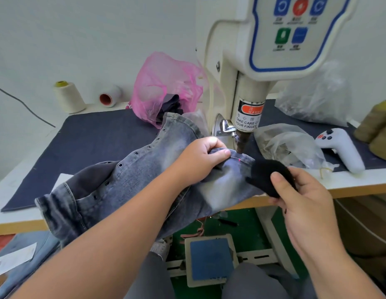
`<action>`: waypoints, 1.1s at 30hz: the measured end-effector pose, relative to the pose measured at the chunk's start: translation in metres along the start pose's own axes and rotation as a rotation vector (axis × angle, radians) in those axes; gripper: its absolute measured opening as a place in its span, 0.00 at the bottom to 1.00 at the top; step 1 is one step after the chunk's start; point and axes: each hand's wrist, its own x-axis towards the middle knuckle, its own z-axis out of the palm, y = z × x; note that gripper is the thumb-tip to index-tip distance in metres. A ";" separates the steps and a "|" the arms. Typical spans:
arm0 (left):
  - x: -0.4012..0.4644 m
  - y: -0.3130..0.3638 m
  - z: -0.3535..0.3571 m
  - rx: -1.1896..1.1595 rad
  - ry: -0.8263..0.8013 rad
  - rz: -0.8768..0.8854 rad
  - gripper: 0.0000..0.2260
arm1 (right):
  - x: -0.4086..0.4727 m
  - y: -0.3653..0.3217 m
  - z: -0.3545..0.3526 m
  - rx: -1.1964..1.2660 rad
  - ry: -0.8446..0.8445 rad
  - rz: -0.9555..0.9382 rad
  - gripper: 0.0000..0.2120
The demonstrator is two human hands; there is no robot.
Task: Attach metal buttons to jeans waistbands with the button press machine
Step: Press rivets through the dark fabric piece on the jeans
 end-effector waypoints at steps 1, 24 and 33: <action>0.000 0.000 0.001 -0.014 -0.005 0.002 0.10 | 0.000 -0.005 0.003 0.040 -0.072 0.011 0.13; -0.004 0.001 -0.013 -0.312 -0.289 -0.008 0.15 | -0.006 -0.005 0.048 0.258 0.040 0.325 0.09; -0.005 0.002 -0.009 -0.238 -0.227 0.074 0.10 | -0.014 -0.016 0.068 0.563 0.073 0.513 0.09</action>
